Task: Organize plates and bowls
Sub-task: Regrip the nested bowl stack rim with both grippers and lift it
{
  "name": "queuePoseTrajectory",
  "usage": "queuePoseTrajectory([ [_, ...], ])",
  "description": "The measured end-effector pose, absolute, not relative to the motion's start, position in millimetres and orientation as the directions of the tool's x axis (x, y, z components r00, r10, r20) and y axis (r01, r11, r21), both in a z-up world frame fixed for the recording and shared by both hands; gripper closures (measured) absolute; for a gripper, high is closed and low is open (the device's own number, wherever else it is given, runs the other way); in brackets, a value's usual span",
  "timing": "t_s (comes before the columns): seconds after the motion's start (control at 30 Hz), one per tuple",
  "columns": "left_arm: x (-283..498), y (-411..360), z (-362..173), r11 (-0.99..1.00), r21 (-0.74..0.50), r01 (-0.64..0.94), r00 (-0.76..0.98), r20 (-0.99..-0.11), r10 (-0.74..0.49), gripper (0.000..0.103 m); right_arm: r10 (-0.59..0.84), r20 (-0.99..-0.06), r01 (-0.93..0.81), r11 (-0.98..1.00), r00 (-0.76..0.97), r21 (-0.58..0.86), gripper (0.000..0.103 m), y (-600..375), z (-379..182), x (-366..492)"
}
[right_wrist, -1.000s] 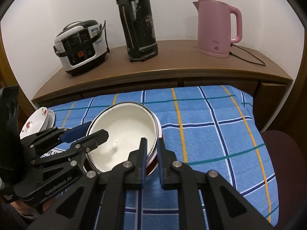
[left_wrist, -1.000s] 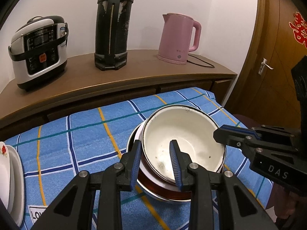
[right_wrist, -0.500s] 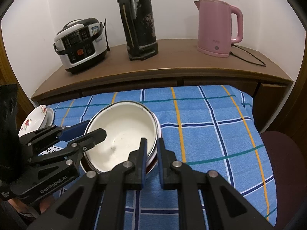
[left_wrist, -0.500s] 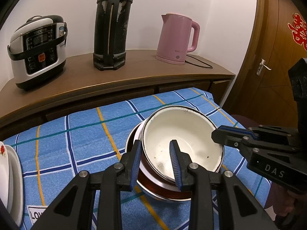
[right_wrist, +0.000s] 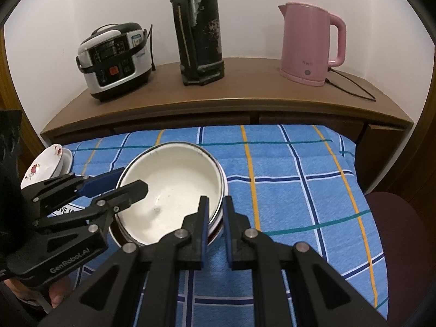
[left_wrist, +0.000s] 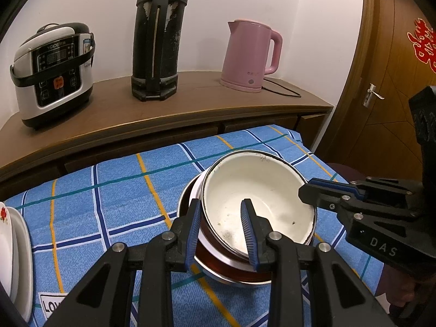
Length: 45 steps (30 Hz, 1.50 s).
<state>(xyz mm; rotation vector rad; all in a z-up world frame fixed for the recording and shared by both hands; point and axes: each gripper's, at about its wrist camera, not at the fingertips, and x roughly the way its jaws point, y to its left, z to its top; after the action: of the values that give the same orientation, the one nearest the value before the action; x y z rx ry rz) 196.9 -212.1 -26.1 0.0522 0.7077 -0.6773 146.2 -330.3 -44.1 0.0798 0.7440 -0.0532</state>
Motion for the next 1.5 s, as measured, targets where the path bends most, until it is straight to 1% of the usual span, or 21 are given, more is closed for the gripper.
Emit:
queuePoseTrajectory([
  [1.2, 195.7, -211.8, -25.4, 0.788, -0.161, 0.595, 0.57, -0.606, -0.554, 0.071, -0.026, -0.683, 0.07, 0.997, 0.73, 0.038, 0.091, -326.7, -49.2, 146.8],
  [1.33, 195.8, -210.8, -25.5, 0.787, -0.166, 0.595, 0.569, -0.605, -0.558, 0.07, -0.011, -0.678, 0.067, 0.996, 0.735, 0.056, 0.091, -327.6, -48.4, 146.6],
  [1.37, 196.5, -209.8, -24.7, 0.788, -0.17, 0.592, 0.57, -0.603, -0.558, 0.069, -0.01, -0.673, 0.07, 0.996, 0.739, 0.062, 0.091, -328.6, -47.5, 146.0],
  [1.4, 196.7, -208.2, -23.3, 0.791, -0.172, 0.588, 0.576, -0.597, -0.558, 0.06, -0.009, -0.669, 0.069, 0.996, 0.743, 0.063, 0.089, -328.4, -46.6, 145.5],
  [1.43, 196.4, -206.2, -21.7, 0.789, -0.178, 0.588, 0.58, -0.587, -0.565, 0.055, -0.009, -0.667, 0.068, 0.996, 0.745, 0.062, 0.084, -328.2, -46.0, 145.0],
  [1.47, 195.4, -203.7, -19.3, 0.785, -0.189, 0.59, 0.584, -0.572, -0.577, 0.044, -0.011, -0.665, 0.067, 0.996, 0.747, 0.058, 0.078, -327.7, -45.6, 144.5],
  [1.5, 194.4, -202.3, -17.7, 0.784, -0.192, 0.591, 0.589, -0.561, -0.582, 0.035, -0.015, -0.663, 0.068, 0.996, 0.749, 0.054, 0.074, -327.0, -45.6, 144.4],
])
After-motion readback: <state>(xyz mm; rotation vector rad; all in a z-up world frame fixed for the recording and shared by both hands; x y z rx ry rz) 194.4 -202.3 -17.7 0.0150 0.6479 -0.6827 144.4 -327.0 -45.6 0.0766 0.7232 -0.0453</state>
